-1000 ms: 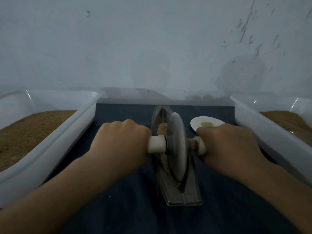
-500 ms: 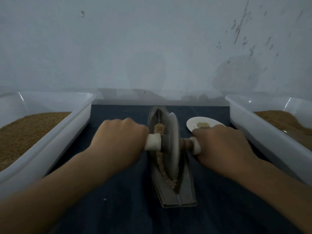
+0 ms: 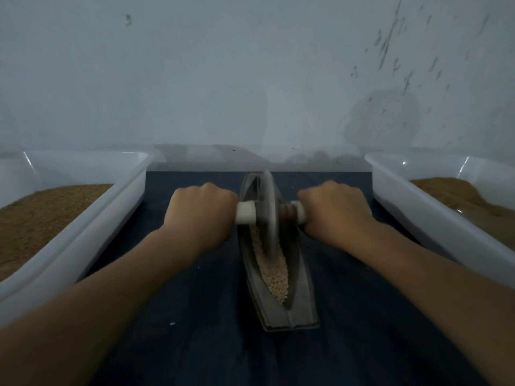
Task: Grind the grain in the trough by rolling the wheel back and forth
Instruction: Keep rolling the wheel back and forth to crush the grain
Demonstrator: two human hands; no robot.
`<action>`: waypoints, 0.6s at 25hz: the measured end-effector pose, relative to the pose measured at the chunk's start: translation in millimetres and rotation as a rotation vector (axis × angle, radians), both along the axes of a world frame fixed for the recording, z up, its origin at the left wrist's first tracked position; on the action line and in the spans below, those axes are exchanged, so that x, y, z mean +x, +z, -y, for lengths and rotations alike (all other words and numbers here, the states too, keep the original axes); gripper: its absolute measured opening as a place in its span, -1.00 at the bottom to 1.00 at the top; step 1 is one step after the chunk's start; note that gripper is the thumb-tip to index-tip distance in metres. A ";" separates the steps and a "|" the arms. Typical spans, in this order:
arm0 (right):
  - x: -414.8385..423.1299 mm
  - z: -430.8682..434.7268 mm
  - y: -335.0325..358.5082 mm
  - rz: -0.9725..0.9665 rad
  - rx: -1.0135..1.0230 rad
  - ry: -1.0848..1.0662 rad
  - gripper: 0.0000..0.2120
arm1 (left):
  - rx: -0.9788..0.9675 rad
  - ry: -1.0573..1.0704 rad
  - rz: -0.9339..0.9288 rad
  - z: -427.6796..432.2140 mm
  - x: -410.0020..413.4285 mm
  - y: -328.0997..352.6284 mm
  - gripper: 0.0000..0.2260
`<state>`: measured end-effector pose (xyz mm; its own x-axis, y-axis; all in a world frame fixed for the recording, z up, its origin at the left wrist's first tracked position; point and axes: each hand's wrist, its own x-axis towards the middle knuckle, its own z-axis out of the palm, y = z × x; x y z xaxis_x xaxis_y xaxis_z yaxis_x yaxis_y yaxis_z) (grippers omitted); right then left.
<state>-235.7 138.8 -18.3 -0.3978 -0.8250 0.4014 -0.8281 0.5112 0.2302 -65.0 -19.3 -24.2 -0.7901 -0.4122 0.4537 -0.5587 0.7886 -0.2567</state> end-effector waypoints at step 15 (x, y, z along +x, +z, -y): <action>-1.1 -4.9 -5.6 -0.096 -0.033 0.073 -0.70 | 0.006 -0.028 -0.043 -4.1 10.2 -11.8 -0.77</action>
